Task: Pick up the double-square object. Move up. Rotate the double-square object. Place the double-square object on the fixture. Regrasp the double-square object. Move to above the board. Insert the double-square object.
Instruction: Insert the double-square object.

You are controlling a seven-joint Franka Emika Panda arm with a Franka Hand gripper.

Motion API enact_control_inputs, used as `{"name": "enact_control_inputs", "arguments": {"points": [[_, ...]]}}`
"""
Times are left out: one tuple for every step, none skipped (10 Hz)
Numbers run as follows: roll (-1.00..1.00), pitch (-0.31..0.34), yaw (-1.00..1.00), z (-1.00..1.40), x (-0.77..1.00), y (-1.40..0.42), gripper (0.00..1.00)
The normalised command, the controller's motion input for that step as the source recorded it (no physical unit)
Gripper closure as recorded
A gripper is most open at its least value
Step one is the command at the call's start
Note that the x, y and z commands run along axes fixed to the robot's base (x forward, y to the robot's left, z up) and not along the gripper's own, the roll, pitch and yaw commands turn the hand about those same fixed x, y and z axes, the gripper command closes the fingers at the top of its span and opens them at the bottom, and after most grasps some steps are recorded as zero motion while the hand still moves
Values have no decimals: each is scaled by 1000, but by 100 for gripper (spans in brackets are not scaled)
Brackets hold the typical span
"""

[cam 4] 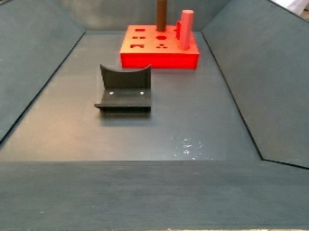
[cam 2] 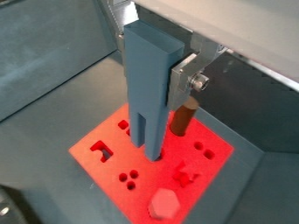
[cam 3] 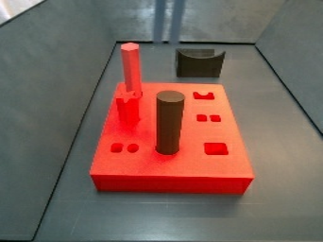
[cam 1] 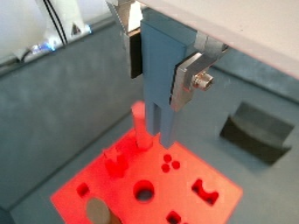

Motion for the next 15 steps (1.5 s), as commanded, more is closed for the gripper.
{"name": "enact_control_inputs", "arguments": {"points": [[-100, 0, 0, -949, 1000, -97, 100], [-30, 7, 0, -891, 1000, 0, 100], [0, 0, 0, -749, 1000, -31, 100], [0, 0, 0, -631, 1000, -120, 100], [0, 0, 0, -571, 1000, -240, 100], [0, 0, 0, -366, 1000, -377, 100], [0, 0, 0, -151, 1000, -423, 100], [0, 1, 0, -66, 1000, -420, 100], [1, 23, 0, -46, 1000, -394, 100], [14, 36, 6, -77, 1000, -257, 100], [114, 86, 83, -214, 937, -40, 100], [164, 163, 131, -154, 617, 0, 100], [89, 0, 211, -80, 157, 169, 100], [6, 0, 31, -43, 3, 157, 100], [103, 0, 157, -51, 43, 126, 100]]}}
